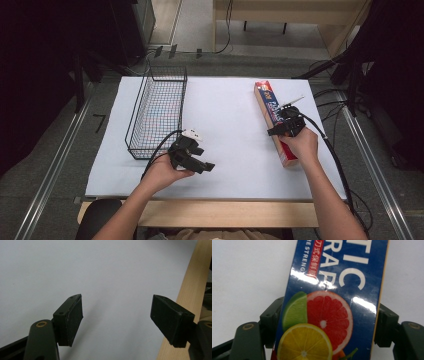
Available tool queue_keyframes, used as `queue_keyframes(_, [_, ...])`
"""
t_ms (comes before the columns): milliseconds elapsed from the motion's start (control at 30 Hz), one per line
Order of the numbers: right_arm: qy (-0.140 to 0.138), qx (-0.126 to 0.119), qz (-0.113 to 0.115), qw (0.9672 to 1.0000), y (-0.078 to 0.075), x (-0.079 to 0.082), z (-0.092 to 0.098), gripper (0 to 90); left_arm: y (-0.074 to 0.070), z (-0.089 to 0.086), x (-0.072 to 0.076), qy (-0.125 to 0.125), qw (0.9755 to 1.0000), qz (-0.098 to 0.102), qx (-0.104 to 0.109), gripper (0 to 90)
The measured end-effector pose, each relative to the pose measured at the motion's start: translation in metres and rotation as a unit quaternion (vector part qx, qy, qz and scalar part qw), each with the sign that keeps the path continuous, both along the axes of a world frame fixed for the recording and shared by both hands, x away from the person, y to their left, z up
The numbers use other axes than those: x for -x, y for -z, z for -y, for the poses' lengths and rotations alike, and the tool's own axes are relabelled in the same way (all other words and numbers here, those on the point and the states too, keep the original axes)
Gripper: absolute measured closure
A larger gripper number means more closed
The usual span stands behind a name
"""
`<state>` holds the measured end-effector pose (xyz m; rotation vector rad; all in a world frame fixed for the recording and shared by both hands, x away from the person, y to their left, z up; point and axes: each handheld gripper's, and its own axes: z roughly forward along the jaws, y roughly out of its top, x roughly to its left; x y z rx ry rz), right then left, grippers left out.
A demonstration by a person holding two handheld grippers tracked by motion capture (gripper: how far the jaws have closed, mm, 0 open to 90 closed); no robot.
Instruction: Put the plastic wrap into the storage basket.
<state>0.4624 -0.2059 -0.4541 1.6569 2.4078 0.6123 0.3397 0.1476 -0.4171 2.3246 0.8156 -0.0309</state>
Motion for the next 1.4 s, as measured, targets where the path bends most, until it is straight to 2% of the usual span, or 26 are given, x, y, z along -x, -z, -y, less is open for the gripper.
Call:
queue_keyframes(33, [0.006,-0.008,-0.012,0.9999,0.001,-0.003,0.002,29.1,0.0,0.001,0.001,-0.001,1.0,0.002,0.0,26.5])
queue_keyframes(100, [0.006,-0.009,-0.013,0.9999,0.001,-0.003,0.002,29.5,0.0,0.001,0.001,-0.001,1.0,0.002,0.002,26.5])
queue_keyframes(233, [0.007,-0.009,-0.009,0.9999,0.0,-0.002,0.002,31.2,0.0,0.001,0.001,0.002,1.0,0.003,0.002,26.6])
queue_keyframes(267, [0.006,-0.01,-0.002,0.9999,-0.001,-0.001,0.003,33.5,-0.001,0.001,0.001,0.004,1.0,0.005,0.003,26.6])
queue_keyframes(567, [0.019,-0.003,0.002,0.9998,-0.007,0.0,0.008,40.1,-0.002,0.0,0.002,0.005,0.9999,0.009,0.005,26.6])
queue_keyframes(633, [0.004,0.014,0.007,0.9999,-0.009,0.001,0.011,41.2,-0.002,-0.001,0.002,0.004,0.9999,0.011,0.006,27.3])
queue_keyframes(667, [0.004,0.014,0.007,0.9999,-0.009,0.001,0.011,41.2,-0.002,-0.001,0.002,0.004,0.9999,0.011,0.006,29.2])
queue_keyframes(767, [-0.007,-0.002,0.002,1.0,-0.015,0.001,0.016,42.2,-0.003,-0.004,0.0,0.004,0.9999,0.009,0.01,29.9])
queue_keyframes(867, [-0.013,0.004,0.013,0.9998,-0.017,0.003,0.017,42.4,-0.004,-0.005,0.001,0.001,0.9999,0.011,0.013,29.7])
queue_keyframes(1000, [-0.022,-0.009,0.018,0.9996,-0.022,0.005,0.019,42.3,-0.006,-0.006,0.001,0.007,0.9998,0.012,0.012,30.0])
queue_keyframes(1033, [-0.031,-0.01,0.015,0.9994,-0.024,0.006,0.02,42.2,-0.008,-0.008,0.001,0.012,0.9997,0.01,0.016,35.1])
queue_keyframes(1167, [-0.039,-0.01,0.017,0.9991,-0.026,0.009,0.02,42.2,-0.009,-0.008,0.001,0.012,0.9997,0.013,0.017,34.2])
queue_keyframes(1233, [-0.044,-0.023,0.018,0.9986,-0.031,0.011,0.021,42.2,-0.009,-0.009,0.001,0.013,0.9997,0.014,0.013,32.7])
queue_keyframes(1400, [-0.057,-0.035,0.022,0.9975,-0.036,0.016,0.022,42.2,-0.008,-0.009,0.001,0.015,0.9997,0.014,0.01,31.2])
